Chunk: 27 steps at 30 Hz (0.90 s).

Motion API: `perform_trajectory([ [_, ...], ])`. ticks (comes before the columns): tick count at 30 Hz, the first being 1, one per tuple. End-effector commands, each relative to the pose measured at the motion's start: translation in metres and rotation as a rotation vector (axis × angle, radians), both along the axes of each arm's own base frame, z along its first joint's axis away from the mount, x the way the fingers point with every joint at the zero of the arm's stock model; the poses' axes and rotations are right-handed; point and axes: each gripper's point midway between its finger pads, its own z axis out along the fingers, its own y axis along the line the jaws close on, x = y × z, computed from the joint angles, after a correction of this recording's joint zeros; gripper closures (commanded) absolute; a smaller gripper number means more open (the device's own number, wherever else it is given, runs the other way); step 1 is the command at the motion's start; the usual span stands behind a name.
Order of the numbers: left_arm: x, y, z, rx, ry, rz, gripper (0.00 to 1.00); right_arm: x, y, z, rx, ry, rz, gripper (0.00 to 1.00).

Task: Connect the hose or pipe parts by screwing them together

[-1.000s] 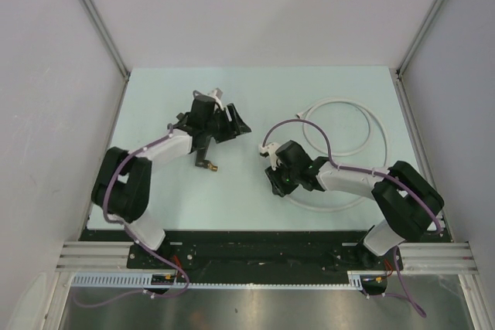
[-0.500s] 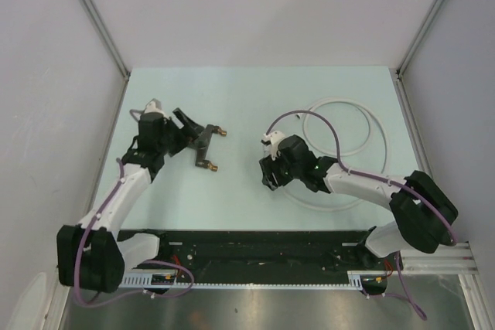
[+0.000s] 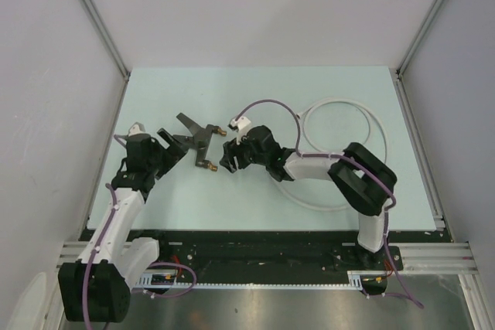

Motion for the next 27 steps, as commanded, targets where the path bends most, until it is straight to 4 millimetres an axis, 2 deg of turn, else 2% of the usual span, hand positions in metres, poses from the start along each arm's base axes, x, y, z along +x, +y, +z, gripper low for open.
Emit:
perform_trajectory([
  [1,-0.006,-0.009,-0.008,-0.052,0.031,-0.035,0.08,0.005,0.04,0.004,0.091,-0.125,0.074,0.34],
  [4,-0.01,-0.009,-0.025,-0.037,0.093,-0.045,0.08,0.007,0.053,0.002,0.102,-0.198,0.073,0.34],
  [5,-0.011,-0.008,-0.031,-0.035,0.113,-0.043,0.08,0.006,0.057,-0.009,0.093,-0.199,0.075,0.34],
  [7,-0.014,-0.013,-0.041,-0.049,0.154,-0.071,0.08,0.005,0.064,-0.013,0.09,-0.204,0.088,0.35],
  [8,-0.015,-0.018,-0.042,-0.058,0.16,-0.103,0.08,0.002,0.067,-0.022,0.084,-0.207,0.11,0.36],
  [10,-0.014,-0.022,-0.044,-0.07,0.181,-0.128,0.08,-0.006,0.076,-0.023,0.09,-0.24,0.143,0.36],
  [11,-0.014,-0.023,-0.046,-0.079,0.189,-0.133,0.08,-0.011,0.08,-0.031,0.08,-0.239,0.157,0.37],
  [14,-0.015,-0.025,-0.047,-0.088,0.195,-0.14,0.08,-0.007,0.088,-0.035,0.066,-0.255,0.152,0.39],
  [15,-0.014,-0.026,-0.046,-0.089,0.193,-0.143,0.08,-0.007,0.088,-0.043,0.055,-0.247,0.153,0.42],
  [19,-0.012,-0.023,-0.042,-0.07,0.173,-0.135,0.07,-0.01,0.093,-0.051,0.042,-0.251,0.162,0.5],
  [22,-0.013,-0.02,-0.044,-0.076,0.172,-0.1,0.09,-0.012,0.094,-0.054,0.03,-0.266,0.176,0.65],
  [23,-0.011,-0.012,-0.044,-0.081,0.164,-0.066,0.09,-0.013,0.095,-0.053,0.03,-0.269,0.18,0.75],
  [24,-0.01,-0.011,-0.045,-0.087,0.161,-0.043,0.1,-0.014,0.095,-0.051,0.033,-0.272,0.186,0.8],
  [27,-0.009,-0.015,-0.044,-0.148,0.128,-0.025,0.12,-0.018,0.098,-0.045,0.043,-0.277,0.207,0.94],
])
